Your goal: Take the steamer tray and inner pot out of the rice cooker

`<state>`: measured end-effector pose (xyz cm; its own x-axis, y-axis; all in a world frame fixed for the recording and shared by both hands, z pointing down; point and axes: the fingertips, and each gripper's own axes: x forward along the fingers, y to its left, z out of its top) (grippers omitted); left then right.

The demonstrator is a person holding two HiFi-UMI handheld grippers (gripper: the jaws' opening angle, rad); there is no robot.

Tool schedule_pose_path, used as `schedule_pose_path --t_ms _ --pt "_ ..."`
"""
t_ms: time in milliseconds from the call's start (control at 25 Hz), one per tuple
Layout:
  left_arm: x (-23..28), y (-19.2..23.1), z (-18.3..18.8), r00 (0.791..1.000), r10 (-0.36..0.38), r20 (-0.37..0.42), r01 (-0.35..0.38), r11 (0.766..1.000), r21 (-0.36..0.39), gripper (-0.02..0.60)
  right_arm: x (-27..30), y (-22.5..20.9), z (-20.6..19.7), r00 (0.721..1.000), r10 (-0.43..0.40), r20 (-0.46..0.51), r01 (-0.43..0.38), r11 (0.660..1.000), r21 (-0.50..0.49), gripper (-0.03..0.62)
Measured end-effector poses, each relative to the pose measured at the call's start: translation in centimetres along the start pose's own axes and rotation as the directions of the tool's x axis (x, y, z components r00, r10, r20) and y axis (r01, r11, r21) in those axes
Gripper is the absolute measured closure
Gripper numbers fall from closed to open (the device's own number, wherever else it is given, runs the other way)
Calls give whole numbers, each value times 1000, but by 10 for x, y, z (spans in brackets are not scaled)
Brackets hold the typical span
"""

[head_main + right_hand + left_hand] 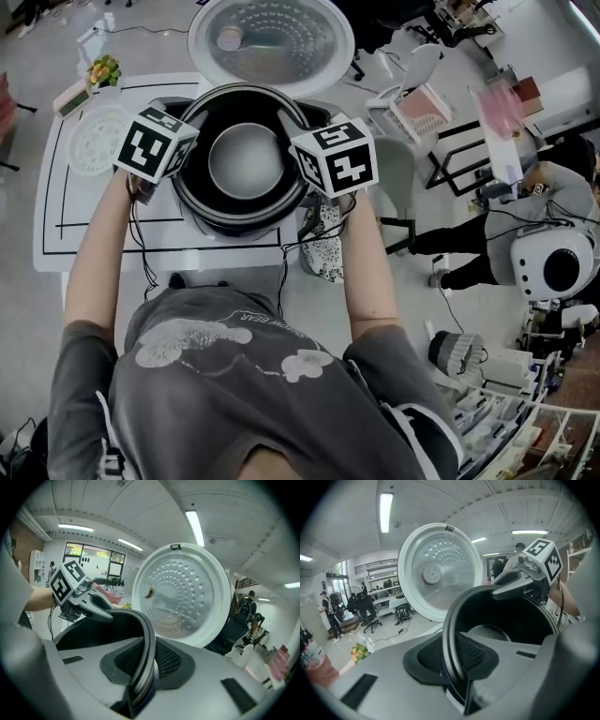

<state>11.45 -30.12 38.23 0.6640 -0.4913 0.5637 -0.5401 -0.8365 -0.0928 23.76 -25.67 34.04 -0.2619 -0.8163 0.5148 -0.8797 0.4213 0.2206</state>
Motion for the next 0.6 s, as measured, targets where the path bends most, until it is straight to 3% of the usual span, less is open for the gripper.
schedule_pose_path --t_ms 320,600 --pt "-48 -3 26 993 60 103 -55 997 -53 512 -34 11 42 982 50 184 -36 996 -76 514" --pt "-113 -4 51 966 144 215 -134 989 -62 517 -71 33 87 940 101 325 -56 988 -146 516"
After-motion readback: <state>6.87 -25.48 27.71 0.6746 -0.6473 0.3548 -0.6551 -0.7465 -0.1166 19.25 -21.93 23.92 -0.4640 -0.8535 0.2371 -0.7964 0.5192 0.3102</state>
